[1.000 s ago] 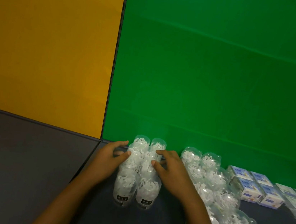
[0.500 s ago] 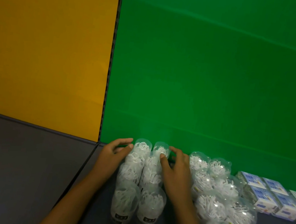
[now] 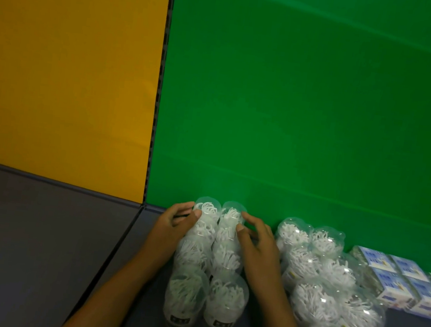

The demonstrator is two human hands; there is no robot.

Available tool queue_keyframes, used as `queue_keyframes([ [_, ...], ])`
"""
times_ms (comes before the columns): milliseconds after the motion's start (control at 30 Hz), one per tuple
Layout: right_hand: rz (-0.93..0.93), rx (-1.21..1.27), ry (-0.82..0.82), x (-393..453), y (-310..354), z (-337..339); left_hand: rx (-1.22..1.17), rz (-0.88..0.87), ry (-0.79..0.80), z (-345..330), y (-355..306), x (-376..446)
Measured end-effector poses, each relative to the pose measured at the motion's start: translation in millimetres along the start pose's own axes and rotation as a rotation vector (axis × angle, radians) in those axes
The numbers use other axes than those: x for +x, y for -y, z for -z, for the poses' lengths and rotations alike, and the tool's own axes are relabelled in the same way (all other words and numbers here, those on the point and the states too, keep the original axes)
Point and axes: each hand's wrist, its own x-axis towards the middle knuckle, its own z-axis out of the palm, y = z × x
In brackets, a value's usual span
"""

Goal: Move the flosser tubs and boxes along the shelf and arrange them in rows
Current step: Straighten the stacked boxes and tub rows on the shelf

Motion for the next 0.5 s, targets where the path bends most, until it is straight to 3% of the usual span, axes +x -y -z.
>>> queue_keyframes([
  [500, -0.026, 0.063, -0.052, -9.2, -0.6, 4.3, -0.001, 0.007, 0.025, 5.1, -1.0, -2.9],
])
